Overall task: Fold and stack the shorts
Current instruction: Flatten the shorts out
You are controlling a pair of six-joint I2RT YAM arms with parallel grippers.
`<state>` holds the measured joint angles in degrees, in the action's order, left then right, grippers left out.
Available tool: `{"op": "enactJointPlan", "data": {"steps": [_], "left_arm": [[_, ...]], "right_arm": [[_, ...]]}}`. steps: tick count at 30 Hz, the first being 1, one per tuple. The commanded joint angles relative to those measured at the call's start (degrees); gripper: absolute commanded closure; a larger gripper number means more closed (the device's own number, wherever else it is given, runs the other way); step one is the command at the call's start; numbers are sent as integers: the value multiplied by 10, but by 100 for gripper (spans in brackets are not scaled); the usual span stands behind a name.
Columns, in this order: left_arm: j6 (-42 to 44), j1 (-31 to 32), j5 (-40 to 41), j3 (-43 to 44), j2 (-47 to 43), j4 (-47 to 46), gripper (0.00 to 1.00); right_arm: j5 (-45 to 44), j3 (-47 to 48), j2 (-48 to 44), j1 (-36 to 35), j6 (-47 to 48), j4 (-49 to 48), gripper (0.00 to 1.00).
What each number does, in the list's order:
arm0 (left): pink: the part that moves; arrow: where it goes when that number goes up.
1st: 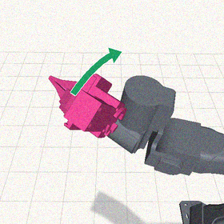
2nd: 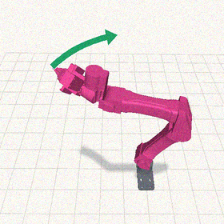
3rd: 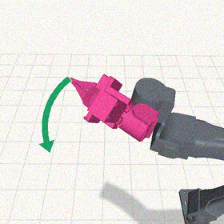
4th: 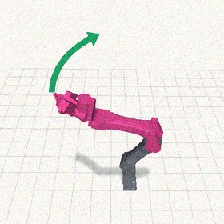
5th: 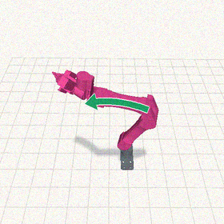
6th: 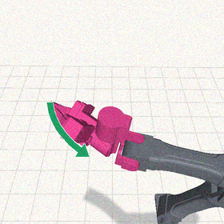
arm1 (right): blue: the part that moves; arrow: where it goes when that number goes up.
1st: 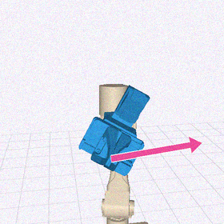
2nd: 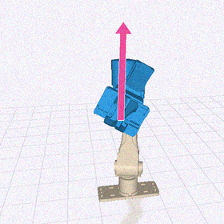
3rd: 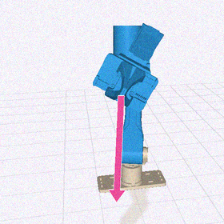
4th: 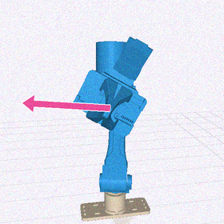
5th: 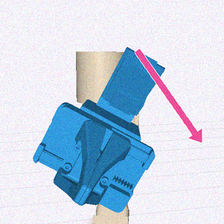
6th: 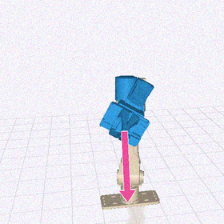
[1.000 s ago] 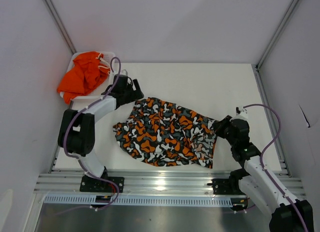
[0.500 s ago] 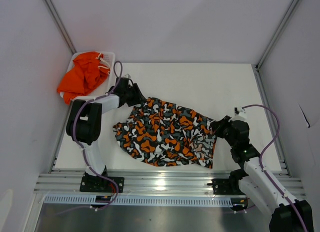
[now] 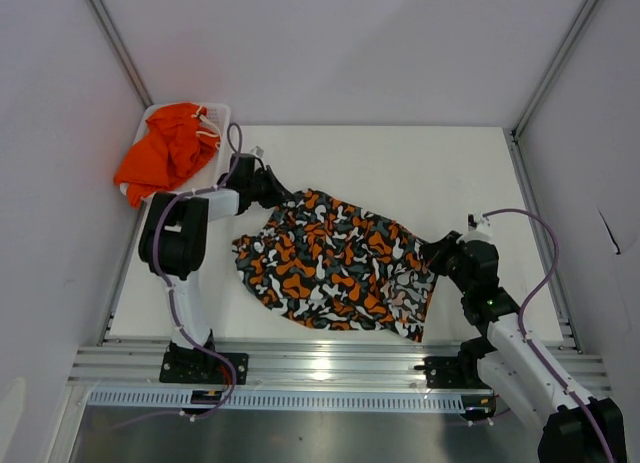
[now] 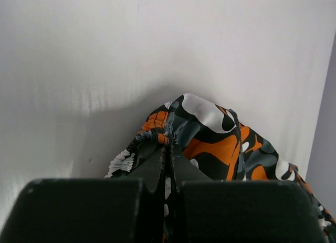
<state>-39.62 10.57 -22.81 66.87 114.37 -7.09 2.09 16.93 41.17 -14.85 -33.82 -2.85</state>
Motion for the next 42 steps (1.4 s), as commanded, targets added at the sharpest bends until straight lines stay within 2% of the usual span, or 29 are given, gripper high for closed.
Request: {"op": "enactJointPlan", "data": {"steps": [1, 3, 9, 12, 13, 18, 26, 28, 36, 42], "left_arm": [[-16, -24, -34, 27, -65, -25, 100], [-20, -40, -41, 26, -96, -18, 100], [-27, -79, -45, -26, -264, -7, 100], [-34, -94, -30, -55, -350, 1, 100], [-35, -96, -26, -57, -368, 8, 100], [-35, -97, -13, -61, -482, 27, 100], [-10, -100, -24, -39, -578, 58, 100], [-7, -102, -17, -36, -596, 65, 100], [2, -104, -9, 10, -612, 98, 100], [3, -104, 0, 14, -643, 84, 100]], "right_arm": [[5, 26, 5, 3, 11, -8, 100], [9, 48, 8, 4, 9, -2, 100], [26, 130, 27, 16, 15, 21, 100], [78, 168, 50, 33, 5, 0, 100], [127, 173, 58, 39, 3, -27, 100], [237, 219, 110, 87, -22, -87, 100], [274, 276, 139, 140, -43, -107, 100], [283, 288, 139, 172, -53, -110, 100], [317, 317, 142, 248, -86, -102, 100], [375, 340, 145, 327, -118, -124, 100]]}}
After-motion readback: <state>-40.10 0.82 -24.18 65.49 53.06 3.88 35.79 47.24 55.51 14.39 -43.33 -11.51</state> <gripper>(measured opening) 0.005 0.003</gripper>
